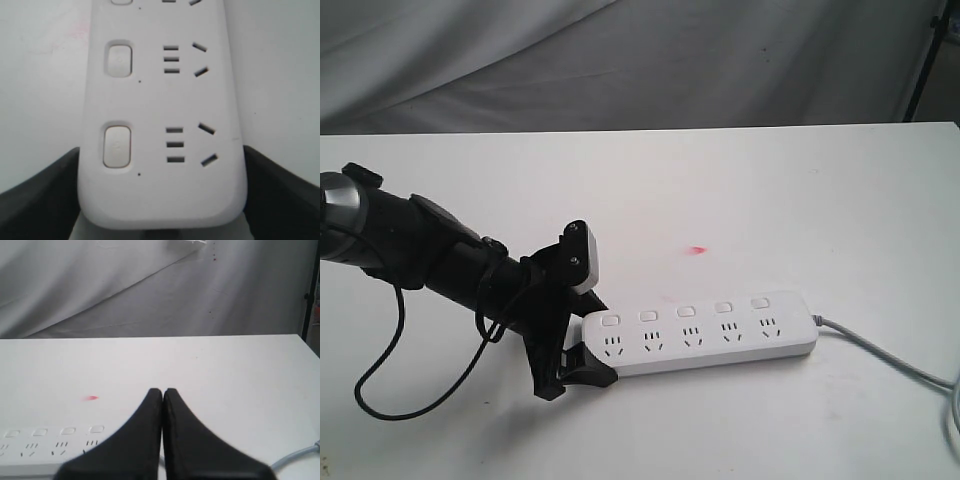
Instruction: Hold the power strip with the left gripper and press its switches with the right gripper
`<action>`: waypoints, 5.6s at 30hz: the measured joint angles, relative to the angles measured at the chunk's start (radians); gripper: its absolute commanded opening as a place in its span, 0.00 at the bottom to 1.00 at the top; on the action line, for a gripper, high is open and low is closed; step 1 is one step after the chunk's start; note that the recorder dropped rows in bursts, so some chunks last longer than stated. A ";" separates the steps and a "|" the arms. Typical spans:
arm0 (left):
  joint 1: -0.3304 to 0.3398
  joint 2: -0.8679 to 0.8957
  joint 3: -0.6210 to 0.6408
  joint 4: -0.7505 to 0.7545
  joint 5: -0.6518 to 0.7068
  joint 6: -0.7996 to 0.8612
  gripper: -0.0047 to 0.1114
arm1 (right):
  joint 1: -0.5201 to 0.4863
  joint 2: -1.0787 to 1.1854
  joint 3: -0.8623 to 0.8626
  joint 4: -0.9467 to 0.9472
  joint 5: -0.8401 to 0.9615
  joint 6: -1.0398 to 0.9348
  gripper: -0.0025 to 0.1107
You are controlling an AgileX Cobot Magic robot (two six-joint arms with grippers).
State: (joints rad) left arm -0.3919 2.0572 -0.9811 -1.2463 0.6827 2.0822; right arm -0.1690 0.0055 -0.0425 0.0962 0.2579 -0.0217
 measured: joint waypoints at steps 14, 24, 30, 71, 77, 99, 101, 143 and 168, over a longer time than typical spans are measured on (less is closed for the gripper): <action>0.000 0.000 0.000 0.000 0.000 0.000 0.04 | 0.000 0.000 0.039 -0.051 0.015 0.000 0.02; 0.000 0.000 0.000 0.000 0.000 0.000 0.04 | 0.000 0.000 0.039 -0.055 0.069 0.000 0.02; 0.000 0.000 0.000 0.000 0.000 0.000 0.04 | 0.000 0.000 0.039 -0.055 0.075 0.000 0.02; 0.000 0.000 0.000 0.000 0.000 0.000 0.04 | 0.000 0.000 0.039 -0.055 0.076 0.002 0.02; 0.000 0.000 0.000 0.000 0.000 0.000 0.04 | 0.000 0.000 0.039 -0.055 0.076 0.002 0.02; 0.000 0.000 0.000 0.000 0.000 0.000 0.65 | 0.000 0.000 0.039 -0.055 0.076 0.002 0.02; 0.000 0.000 0.000 -0.007 0.000 0.000 0.73 | 0.000 0.000 0.039 -0.055 0.076 0.002 0.02; 0.000 -0.585 0.002 -0.183 0.025 -0.518 0.04 | 0.000 0.000 0.039 -0.055 0.076 0.002 0.02; 0.000 -0.596 0.002 -0.181 0.025 -0.523 0.04 | 0.000 0.000 0.039 -0.055 0.076 0.002 0.02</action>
State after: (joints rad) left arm -0.3919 1.4611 -0.9793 -1.4271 0.7074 1.5595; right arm -0.1690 0.0055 -0.0036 0.0410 0.3344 -0.0196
